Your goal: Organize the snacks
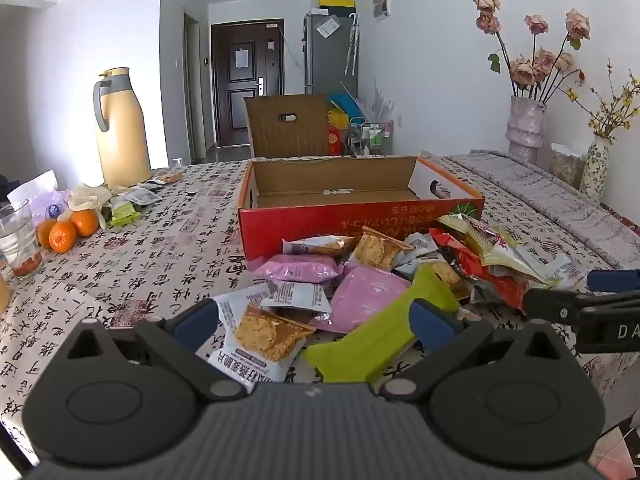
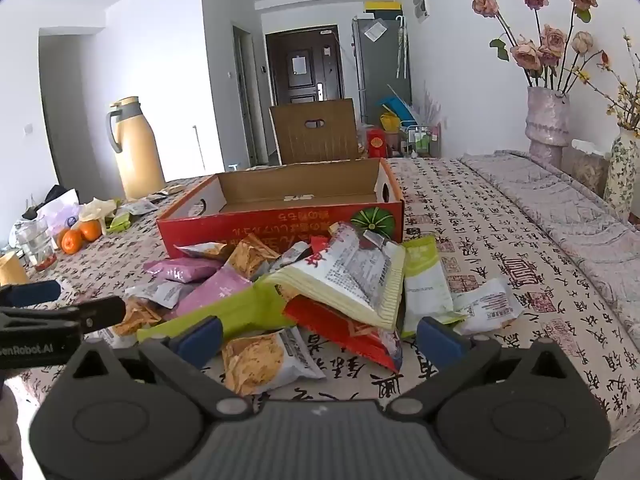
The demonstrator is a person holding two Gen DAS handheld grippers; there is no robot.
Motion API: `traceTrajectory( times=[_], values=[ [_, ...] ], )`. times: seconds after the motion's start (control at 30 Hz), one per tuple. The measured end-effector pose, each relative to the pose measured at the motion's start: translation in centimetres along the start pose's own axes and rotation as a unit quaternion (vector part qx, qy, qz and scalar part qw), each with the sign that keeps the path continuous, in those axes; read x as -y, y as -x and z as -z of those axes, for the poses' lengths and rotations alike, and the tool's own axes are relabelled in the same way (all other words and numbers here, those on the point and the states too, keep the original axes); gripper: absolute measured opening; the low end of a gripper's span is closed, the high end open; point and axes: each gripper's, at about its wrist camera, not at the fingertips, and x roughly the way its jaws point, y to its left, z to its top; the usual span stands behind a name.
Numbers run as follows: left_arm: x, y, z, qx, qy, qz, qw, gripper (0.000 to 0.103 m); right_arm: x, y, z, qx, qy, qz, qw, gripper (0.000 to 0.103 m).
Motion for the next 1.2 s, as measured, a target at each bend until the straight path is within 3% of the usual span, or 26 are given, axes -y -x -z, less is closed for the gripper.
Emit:
traceTrajectory(
  times=[1.2],
  values=[
    [-0.61,0.15,0.65,-0.004,0.008,-0.003,1.0,0.103,0.13,-0.16,0.33,-0.012,-0.001,0.003,1.0,0.103]
  ],
)
